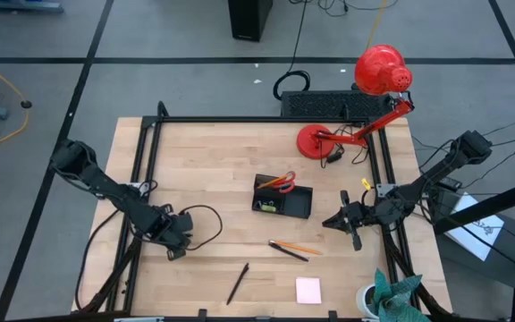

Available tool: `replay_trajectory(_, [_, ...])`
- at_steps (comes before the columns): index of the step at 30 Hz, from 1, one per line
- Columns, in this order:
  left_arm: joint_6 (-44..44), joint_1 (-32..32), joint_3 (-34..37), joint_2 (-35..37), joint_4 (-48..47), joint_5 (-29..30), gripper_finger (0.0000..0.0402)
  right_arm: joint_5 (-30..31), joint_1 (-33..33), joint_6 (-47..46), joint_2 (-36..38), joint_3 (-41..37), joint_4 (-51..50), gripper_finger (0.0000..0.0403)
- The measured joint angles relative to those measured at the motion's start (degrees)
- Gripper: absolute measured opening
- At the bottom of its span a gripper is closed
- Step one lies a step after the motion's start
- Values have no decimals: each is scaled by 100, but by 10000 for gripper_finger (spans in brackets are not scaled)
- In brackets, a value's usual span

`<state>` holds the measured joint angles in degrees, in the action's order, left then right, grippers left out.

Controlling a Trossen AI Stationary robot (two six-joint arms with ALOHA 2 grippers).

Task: Pick and place office supplies into organizer
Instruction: Put the black pen into the black desk organizer

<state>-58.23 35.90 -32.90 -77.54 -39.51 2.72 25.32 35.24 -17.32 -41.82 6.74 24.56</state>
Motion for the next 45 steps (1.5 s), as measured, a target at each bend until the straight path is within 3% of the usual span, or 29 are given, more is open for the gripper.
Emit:
replay_trajectory(13, [-216, 64, 312, 29, 285, 101, 199, 26, -2, 17, 0, 0, -111, 18])
replay_trajectory(24, [-347, 344, 334, -79, 384, 802, 71, 24, -2, -39, -2, 0, -181, 18])
replay_trajectory(29, [-573, 451, 327, -124, 518, 1023, 33, 22, -2, -107, -4, 0, -219, 18])
replay_trajectory(40, [-656, 550, 364, -154, 894, 1396, 43, 86, -2, -107, -4, 0, -219, 18])
replay_trajectory(45, [126, 503, 386, -230, 2185, 1987, 33, 188, -2, -109, -4, 0, -217, 18])
